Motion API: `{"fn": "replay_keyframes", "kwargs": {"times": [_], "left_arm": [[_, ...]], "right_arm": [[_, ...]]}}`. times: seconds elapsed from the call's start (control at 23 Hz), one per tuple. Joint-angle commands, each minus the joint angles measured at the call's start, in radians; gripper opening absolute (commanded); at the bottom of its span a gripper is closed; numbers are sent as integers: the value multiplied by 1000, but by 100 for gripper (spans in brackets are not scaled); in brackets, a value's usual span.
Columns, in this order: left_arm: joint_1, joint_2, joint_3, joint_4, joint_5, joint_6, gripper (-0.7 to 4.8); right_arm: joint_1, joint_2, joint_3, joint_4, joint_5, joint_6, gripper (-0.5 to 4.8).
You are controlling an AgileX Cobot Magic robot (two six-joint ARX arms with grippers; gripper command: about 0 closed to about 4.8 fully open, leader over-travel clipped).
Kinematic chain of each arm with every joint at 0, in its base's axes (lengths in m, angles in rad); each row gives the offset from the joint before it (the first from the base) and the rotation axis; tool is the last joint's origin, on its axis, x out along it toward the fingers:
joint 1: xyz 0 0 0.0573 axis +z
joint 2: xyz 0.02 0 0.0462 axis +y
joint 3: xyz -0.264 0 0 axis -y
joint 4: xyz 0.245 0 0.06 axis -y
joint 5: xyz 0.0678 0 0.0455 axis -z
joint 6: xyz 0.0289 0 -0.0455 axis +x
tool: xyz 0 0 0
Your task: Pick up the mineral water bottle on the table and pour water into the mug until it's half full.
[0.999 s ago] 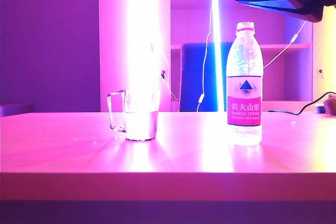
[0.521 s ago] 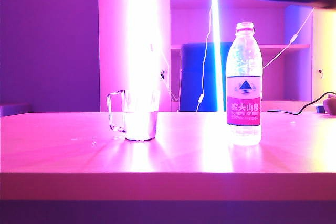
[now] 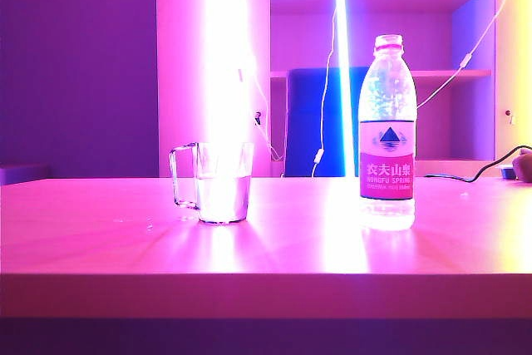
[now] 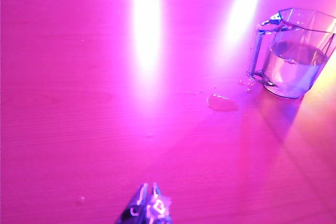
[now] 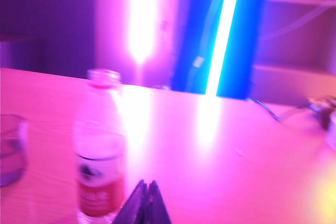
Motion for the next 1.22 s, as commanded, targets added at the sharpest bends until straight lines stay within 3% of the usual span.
{"fn": "replay_keyframes", "kwargs": {"times": [0.04,0.3,0.52,0.74,1.22], "left_arm": [[0,1,2,3,3,1,-5],[0,1,2,3,3,1,-5],[0,1,2,3,3,1,-4],[0,1,2,3,3,1,-4],[0,1,2,3,3,1,-5]], "right_arm": [[-44,-47,-40,-11,-11,58,-6],[-66,-77,-157,-16,-14,122,-6],[-140,-77,-158,-139,-14,139,-6],[-151,-76,-158,-244,-11,138,-6],[-150,-74,-158,-241,-11,138,-6]]}}
